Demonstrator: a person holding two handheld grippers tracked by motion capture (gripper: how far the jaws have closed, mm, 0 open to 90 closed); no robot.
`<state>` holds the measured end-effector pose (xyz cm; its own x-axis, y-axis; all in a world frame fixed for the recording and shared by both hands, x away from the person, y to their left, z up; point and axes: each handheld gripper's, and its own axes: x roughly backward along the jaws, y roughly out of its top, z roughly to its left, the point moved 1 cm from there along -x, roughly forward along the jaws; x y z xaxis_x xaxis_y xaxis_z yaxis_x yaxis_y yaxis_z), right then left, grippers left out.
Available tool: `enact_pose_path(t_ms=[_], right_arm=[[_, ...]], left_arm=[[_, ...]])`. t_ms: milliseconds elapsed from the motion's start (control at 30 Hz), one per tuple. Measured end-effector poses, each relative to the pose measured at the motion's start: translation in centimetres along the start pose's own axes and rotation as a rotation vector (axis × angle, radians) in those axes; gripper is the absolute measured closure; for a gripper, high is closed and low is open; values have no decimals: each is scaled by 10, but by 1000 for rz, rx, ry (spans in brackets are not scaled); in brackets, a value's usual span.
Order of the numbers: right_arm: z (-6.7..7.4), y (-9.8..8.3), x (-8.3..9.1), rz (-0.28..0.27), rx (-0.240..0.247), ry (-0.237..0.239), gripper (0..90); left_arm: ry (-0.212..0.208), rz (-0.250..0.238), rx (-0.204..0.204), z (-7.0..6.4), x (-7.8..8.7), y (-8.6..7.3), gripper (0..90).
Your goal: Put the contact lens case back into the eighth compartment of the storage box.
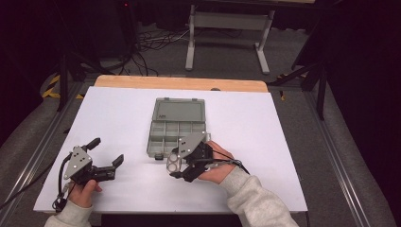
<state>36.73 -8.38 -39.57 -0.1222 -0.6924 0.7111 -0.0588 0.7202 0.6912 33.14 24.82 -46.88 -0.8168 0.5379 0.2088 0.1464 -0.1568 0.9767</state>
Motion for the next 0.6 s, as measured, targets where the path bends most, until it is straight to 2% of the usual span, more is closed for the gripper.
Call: enact_pose_path(t_ms=[167, 600], right_arm=[[-5, -1, 6, -15, -10, -5, 264], [-17, -5, 17, 1, -25, -42, 264]], left_arm=[[0, 0, -1, 0, 0, 0, 12], [-1, 0, -1, 0, 0, 0, 12]])
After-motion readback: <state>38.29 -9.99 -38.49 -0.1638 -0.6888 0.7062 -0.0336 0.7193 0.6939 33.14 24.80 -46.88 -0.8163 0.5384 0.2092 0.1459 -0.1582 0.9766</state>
